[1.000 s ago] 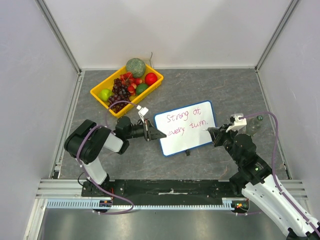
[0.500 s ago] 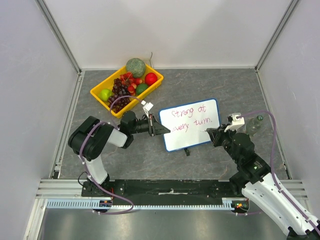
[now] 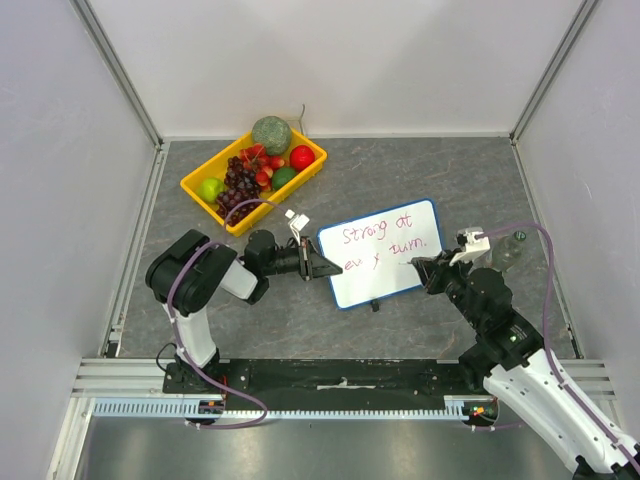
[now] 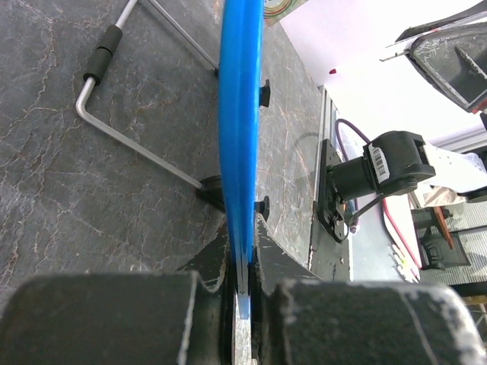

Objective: Write a sentence on the whiteboard
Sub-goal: Adjust the whiteboard on the whiteboard stand, then place the whiteboard marker at the center of the board.

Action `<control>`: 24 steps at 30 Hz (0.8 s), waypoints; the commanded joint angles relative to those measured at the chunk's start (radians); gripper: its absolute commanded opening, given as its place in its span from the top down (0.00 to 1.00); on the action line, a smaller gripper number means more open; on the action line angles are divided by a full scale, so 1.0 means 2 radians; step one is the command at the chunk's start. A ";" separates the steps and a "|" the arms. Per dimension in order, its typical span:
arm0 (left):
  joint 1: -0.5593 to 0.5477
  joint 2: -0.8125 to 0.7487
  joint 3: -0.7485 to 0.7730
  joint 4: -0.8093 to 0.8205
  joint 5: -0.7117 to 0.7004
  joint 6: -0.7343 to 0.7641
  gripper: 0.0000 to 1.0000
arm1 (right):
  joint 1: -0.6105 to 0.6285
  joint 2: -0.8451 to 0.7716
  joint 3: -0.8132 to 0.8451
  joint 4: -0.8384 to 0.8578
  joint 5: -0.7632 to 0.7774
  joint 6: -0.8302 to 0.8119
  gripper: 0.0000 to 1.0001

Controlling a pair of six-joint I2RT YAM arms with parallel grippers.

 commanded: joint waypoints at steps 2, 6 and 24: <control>-0.005 -0.034 -0.009 -0.038 -0.010 0.068 0.79 | 0.000 -0.010 0.000 -0.003 -0.012 0.010 1.00; -0.005 -0.070 -0.010 -0.083 -0.028 0.081 0.55 | 0.000 -0.017 0.001 -0.011 -0.019 0.016 1.00; -0.005 -0.398 -0.011 -0.464 -0.292 0.139 0.08 | 0.000 -0.056 -0.015 -0.092 -0.148 0.136 1.00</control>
